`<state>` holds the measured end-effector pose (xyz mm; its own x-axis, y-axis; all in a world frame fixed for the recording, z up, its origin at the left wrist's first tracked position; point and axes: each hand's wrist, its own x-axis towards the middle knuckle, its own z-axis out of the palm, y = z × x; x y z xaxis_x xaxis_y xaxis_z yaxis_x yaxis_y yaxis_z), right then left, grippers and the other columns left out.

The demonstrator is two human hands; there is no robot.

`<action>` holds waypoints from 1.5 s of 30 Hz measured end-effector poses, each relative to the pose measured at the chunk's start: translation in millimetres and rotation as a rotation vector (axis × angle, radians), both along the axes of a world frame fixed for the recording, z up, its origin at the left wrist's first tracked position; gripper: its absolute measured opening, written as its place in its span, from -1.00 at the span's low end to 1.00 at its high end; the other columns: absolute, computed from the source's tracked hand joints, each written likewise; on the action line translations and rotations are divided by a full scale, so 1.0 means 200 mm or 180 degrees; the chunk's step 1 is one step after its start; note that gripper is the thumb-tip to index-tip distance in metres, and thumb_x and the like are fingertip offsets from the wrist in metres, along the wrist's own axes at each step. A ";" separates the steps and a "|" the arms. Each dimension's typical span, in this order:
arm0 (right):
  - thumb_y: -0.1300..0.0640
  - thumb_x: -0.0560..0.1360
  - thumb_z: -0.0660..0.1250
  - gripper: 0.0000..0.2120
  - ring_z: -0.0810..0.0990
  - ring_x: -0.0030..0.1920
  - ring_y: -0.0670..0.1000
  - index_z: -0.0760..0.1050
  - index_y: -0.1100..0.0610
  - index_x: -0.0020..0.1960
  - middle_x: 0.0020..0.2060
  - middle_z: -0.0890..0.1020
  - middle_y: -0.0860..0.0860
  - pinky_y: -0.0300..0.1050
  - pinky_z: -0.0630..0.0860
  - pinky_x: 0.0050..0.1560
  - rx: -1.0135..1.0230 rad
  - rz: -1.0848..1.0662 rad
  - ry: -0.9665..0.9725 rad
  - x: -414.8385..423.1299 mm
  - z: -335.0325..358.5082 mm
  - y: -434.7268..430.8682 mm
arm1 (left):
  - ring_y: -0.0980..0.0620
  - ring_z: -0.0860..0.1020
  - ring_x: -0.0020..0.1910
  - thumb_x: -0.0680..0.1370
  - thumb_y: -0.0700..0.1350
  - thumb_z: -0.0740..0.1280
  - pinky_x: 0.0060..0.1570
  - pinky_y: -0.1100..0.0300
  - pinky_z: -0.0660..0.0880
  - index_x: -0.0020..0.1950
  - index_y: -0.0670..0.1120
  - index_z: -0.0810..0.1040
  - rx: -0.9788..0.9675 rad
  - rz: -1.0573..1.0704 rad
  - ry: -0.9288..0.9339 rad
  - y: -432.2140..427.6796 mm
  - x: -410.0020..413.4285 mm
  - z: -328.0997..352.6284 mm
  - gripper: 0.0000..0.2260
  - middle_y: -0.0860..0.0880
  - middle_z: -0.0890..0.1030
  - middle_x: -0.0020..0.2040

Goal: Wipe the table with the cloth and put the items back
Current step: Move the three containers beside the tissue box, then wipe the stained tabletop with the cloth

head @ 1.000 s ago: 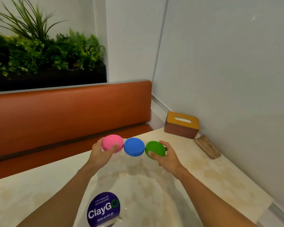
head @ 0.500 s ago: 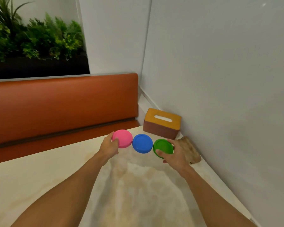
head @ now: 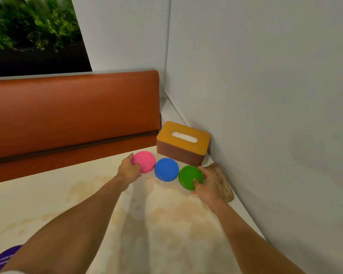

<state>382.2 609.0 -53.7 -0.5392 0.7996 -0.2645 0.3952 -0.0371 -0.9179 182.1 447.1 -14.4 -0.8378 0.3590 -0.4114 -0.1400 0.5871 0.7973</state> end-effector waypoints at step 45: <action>0.15 0.39 0.45 -0.53 0.61 0.03 0.18 0.43 0.17 0.26 0.04 0.64 0.16 -0.03 0.54 0.07 0.0957 -0.0105 -0.1633 0.30 0.01 0.39 | 0.01 0.59 -0.27 0.60 -0.23 0.21 -0.32 0.16 0.47 -0.02 -0.10 0.62 0.0661 -0.0506 -0.0971 0.01 0.80 -0.04 -0.82 -0.05 0.68 -0.11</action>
